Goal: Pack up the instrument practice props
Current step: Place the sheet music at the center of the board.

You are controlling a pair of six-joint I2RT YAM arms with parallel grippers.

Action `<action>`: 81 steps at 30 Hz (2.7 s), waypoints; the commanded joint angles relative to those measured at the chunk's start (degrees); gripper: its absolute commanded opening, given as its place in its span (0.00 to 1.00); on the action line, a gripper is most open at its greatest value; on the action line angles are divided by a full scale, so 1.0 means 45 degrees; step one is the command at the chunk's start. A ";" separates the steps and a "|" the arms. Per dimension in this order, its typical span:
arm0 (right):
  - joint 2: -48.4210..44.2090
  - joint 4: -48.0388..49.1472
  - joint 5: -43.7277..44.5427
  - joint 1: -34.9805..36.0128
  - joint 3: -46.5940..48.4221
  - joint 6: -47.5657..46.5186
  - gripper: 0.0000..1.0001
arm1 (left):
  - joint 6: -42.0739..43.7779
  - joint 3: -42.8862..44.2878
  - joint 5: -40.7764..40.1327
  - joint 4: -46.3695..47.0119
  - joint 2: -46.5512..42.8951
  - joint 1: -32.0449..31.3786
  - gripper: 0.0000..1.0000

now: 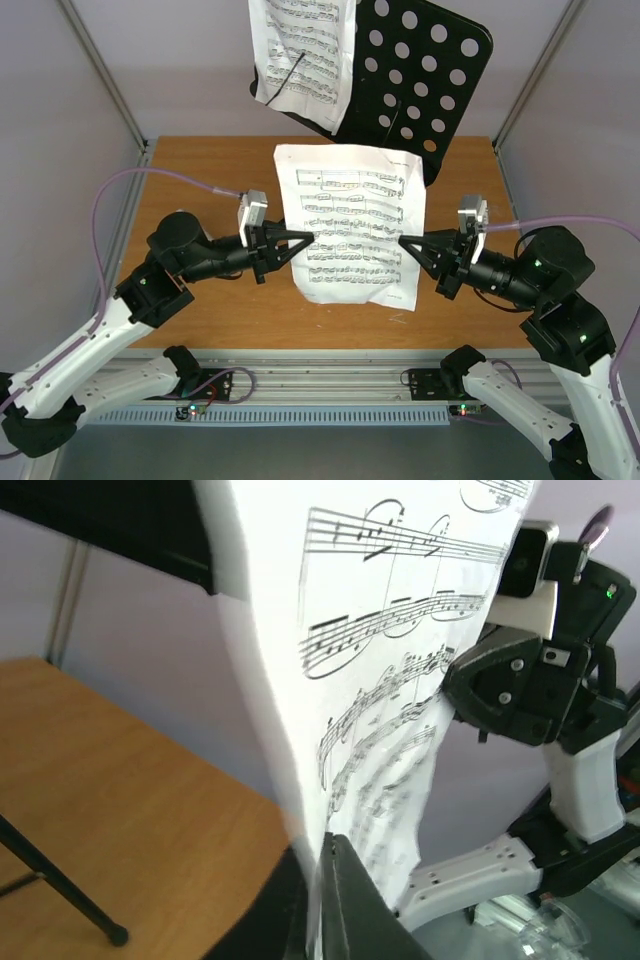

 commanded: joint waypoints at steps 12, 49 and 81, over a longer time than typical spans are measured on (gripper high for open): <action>-0.0708 -0.0516 0.3138 0.0056 -0.1345 -0.0679 0.89 | -0.3072 -0.4211 -0.2187 0.0329 0.0600 0.1548 0.00; -0.2059 -0.0080 0.5255 0.0059 -0.3144 -0.1248 0.98 | -1.2742 -0.9619 -0.6639 -0.8462 -0.5730 0.5363 0.00; -0.2516 0.0083 0.5969 0.0032 -0.3418 -0.1009 0.98 | -0.9145 -0.6775 -0.7924 -0.8415 -0.5246 0.5348 0.97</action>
